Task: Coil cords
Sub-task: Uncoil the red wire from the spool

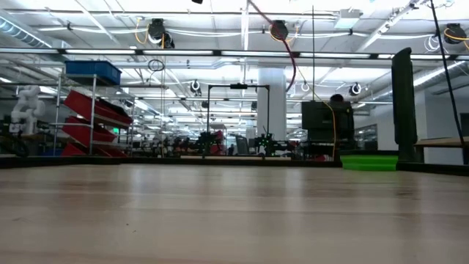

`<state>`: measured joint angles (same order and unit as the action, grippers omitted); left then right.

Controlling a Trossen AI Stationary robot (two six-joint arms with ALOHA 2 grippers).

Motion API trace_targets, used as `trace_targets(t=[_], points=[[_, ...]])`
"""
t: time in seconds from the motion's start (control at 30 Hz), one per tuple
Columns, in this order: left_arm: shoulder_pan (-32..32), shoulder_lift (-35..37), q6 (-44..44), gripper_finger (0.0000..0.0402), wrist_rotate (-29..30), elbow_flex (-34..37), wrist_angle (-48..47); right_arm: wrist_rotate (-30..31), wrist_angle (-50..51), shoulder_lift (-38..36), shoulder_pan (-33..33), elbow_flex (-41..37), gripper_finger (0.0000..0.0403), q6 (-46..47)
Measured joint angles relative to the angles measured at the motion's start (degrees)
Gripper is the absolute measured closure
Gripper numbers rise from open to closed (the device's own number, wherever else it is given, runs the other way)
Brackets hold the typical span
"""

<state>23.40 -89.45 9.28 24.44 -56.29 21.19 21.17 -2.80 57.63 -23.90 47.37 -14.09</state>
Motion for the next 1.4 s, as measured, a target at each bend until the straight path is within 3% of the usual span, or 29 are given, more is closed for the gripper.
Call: trace_targets(t=[0.47,0.83,1.0,1.4], points=[[-0.68,-0.28,0.06,0.0280,3.57,0.00,0.20,-0.02,0.12,0.00,0.00,0.00,0.0403,-0.04],[-1.04,-0.99,0.02,0.0195,6.39,-0.02,0.36,-0.13,0.27,0.00,0.00,0.00,0.0403,-0.06],[-1.43,-1.76,0.00,0.0191,8.56,-0.04,0.43,-0.20,0.49,0.00,0.00,0.00,0.0403,-0.06],[-2.55,-3.32,0.00,0.0191,5.97,-0.02,0.39,-0.24,0.97,0.02,0.00,0.00,0.0403,-0.06]])
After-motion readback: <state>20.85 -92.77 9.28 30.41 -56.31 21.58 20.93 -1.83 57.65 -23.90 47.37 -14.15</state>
